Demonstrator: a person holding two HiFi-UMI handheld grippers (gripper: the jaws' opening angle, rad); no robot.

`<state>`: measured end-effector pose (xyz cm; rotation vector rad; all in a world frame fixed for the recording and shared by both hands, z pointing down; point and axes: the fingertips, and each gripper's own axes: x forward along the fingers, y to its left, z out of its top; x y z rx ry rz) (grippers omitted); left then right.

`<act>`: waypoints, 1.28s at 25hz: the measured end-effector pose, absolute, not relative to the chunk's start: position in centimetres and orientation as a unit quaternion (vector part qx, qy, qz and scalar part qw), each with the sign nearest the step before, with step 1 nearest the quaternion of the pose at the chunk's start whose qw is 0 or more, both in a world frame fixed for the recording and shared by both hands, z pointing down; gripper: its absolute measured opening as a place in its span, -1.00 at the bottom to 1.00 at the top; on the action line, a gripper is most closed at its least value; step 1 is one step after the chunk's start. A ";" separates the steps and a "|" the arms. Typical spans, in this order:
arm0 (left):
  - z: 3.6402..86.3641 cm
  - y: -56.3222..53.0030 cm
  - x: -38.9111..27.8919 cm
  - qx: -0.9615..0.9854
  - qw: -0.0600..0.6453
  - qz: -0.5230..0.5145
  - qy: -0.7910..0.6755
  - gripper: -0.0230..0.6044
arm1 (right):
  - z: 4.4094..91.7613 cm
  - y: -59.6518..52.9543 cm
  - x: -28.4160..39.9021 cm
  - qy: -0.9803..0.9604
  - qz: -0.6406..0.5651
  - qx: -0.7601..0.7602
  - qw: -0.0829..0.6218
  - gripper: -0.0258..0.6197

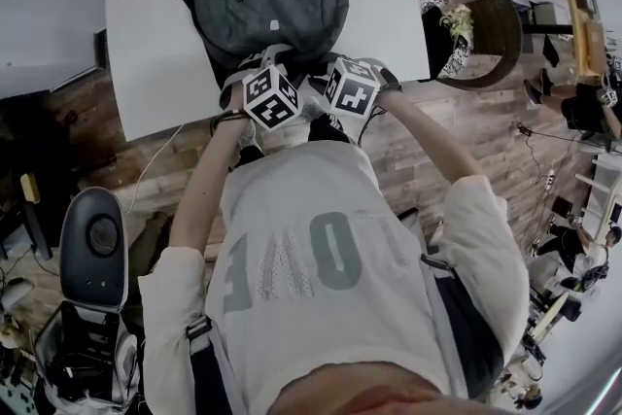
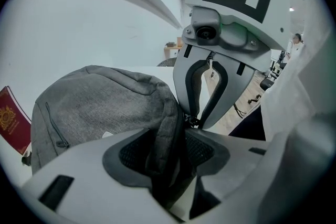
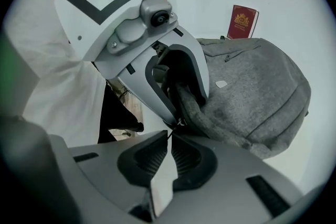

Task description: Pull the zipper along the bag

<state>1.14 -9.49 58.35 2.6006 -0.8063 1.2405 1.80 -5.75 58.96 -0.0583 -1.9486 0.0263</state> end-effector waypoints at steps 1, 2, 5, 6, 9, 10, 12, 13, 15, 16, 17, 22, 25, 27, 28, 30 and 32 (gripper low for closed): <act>58.1 -9.3 1.2 0.869 0.069 0.410 -0.268 -0.31 | 59.1 -5.8 2.0 -0.825 0.008 -0.020 0.565 -0.81; 57.7 -9.0 1.4 0.874 0.063 0.403 -0.265 -0.32 | 59.2 -6.0 2.2 -0.821 0.002 -0.016 0.571 -0.81; 56.1 -7.5 0.8 0.891 0.047 0.386 -0.235 -0.24 | 59.6 -6.5 2.4 -0.814 -0.014 -0.006 0.581 -0.82; 55.4 -7.2 0.0 0.893 0.033 0.389 -0.226 -0.20 | 59.7 -6.6 2.4 -0.813 -0.016 -0.003 0.582 -0.82; 53.1 -7.5 -4.4 0.885 -0.022 0.414 -0.210 -0.12 | 59.8 -7.0 2.3 -0.815 -0.015 0.004 0.579 -0.82; 52.7 -7.9 -6.2 0.880 -0.038 0.427 -0.204 -0.10 | 59.8 -7.1 2.4 -0.816 -0.012 0.006 0.578 -0.82; 52.5 -9.3 -10.4 0.862 -0.067 0.466 -0.189 -0.05 | 59.8 -7.2 2.4 -0.818 -0.005 0.011 0.576 -0.82; 52.8 -10.0 -12.5 0.849 -0.079 0.490 -0.180 -0.04 | 59.8 -7.2 2.4 -0.818 -0.004 0.014 0.575 -0.82; 53.6 -11.6 -16.1 0.822 -0.099 0.538 -0.161 -0.01 | 59.7 -7.4 2.4 -0.818 -0.007 0.021 0.575 -0.82; 54.1 -12.4 -17.4 0.809 -0.109 0.558 -0.151 0.01 | 59.7 -7.5 2.5 -0.817 -0.010 0.025 0.576 -0.82; 54.5 -13.1 -18.5 0.795 -0.121 0.577 -0.142 0.01 | 59.6 -7.5 2.6 -0.816 -0.012 0.028 0.577 -0.82; 56.8 -16.3 -21.0 0.738 -0.179 0.646 -0.078 0.00 | 59.4 -7.5 2.8 -0.817 -0.013 0.045 0.575 -0.83; 58.2 -16.8 -20.8 0.723 -0.186 0.664 -0.032 0.01 | 59.2 -7.6 3.2 -0.820 -0.008 0.051 0.570 -0.83; 59.0 -16.8 -20.9 0.715 -0.188 0.673 -0.010 0.00 | 58.9 -7.6 3.4 -0.824 -0.001 0.057 0.564 -0.83; 59.2 -16.8 -20.8 0.716 -0.186 0.673 -0.007 0.00 | 58.8 -7.6 3.6 -0.825 0.004 0.061 0.561 -0.83; 59.3 -16.9 -20.5 0.724 -0.176 0.667 -0.016 0.00 | 58.7 -7.7 3.8 -0.828 0.009 0.070 0.556 -0.83; 59.3 -16.8 -20.1 0.733 -0.161 0.661 -0.025 0.00 | 58.7 -8.1 4.2 -0.828 0.006 0.079 0.555 -0.83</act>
